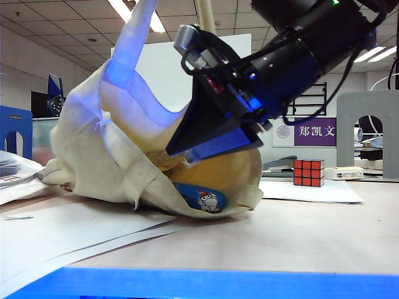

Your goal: Take the glasses case out of the canvas bag and put it on the table.

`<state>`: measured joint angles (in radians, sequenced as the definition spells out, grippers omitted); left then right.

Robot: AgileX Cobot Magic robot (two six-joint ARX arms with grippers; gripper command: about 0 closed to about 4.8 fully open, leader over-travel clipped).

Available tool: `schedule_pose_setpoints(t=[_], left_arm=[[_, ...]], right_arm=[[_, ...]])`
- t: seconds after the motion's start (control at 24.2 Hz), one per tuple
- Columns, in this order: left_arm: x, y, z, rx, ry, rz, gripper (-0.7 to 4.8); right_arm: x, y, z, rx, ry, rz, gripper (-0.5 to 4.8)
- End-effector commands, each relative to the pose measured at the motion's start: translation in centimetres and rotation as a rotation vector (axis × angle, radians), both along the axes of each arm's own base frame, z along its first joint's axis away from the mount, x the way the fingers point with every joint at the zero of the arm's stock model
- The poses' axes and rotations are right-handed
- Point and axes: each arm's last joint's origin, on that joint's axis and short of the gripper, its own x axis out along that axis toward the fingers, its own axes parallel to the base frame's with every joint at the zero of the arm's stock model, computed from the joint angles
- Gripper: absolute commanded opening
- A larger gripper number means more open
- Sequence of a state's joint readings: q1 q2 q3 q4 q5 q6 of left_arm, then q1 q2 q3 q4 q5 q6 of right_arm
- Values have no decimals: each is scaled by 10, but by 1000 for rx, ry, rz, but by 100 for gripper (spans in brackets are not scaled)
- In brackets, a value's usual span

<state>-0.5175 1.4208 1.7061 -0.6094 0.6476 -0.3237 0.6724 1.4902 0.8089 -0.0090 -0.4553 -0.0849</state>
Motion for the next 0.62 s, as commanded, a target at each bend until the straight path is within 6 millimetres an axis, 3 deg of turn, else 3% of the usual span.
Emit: schedule_pose_setpoints(t=[0.04, 0.17, 0.29, 0.62], left_arm=[[-4, -1, 5, -37, -8, -73, -6], [-6, 0, 6, -55, 16, -96, -6], [-10, 0, 8, -79, 30, -182, -5], [-17, 3, 10, -97, 90, -230, -5]], right_arm=[[10, 6, -2, 14, -97, -30, 208], [17, 8, -19, -37, -107, -21, 208], [25, 7, -33, -166, -230, -18, 209], [55, 9, 2, -106, -335, -82, 212]])
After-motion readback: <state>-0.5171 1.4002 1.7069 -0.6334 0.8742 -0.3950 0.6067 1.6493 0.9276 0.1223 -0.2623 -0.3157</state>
